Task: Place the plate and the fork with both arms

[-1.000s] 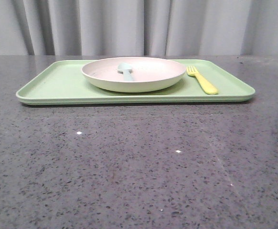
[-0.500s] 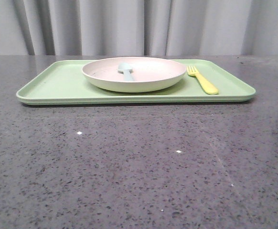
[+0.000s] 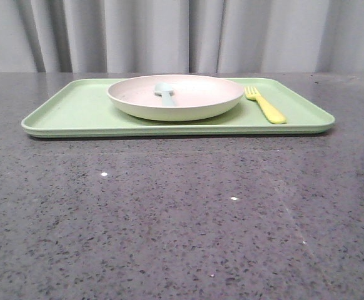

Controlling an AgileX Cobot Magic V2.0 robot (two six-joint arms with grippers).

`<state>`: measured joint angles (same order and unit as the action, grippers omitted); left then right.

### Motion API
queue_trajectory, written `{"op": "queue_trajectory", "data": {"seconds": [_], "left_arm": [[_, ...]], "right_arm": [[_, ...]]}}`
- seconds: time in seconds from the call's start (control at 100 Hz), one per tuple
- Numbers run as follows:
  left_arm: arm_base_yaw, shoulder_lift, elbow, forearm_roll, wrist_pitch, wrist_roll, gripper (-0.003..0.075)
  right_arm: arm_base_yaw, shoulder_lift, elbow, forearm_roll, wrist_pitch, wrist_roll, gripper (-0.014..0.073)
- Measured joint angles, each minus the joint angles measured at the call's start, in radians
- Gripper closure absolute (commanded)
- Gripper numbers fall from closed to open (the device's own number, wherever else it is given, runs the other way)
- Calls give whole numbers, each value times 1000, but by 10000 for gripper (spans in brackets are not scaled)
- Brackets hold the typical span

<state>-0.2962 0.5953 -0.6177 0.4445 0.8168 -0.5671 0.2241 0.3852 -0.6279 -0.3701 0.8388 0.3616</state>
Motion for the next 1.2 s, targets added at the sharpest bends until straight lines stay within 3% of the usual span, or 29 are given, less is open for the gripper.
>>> {"op": "queue_trajectory", "data": {"seconds": [0.63,0.72,0.94,1.08,1.2], "left_arm": [[0,0,0,5,-4,-1,741],[0,0,0,-13,-37,53,741],[4,-53,71,-121,-363,354,741],[66,-123,178,-181,-569,399,741],[147,-204,282,-230,-641,405,741]], "right_arm": [[0,0,0,0,0,0,713],[0,0,0,0,0,0,713],[0,0,0,0,-1,0,713],[0,0,0,0,-1,0,713],[0,0,0,0,-2,0,713]]}}
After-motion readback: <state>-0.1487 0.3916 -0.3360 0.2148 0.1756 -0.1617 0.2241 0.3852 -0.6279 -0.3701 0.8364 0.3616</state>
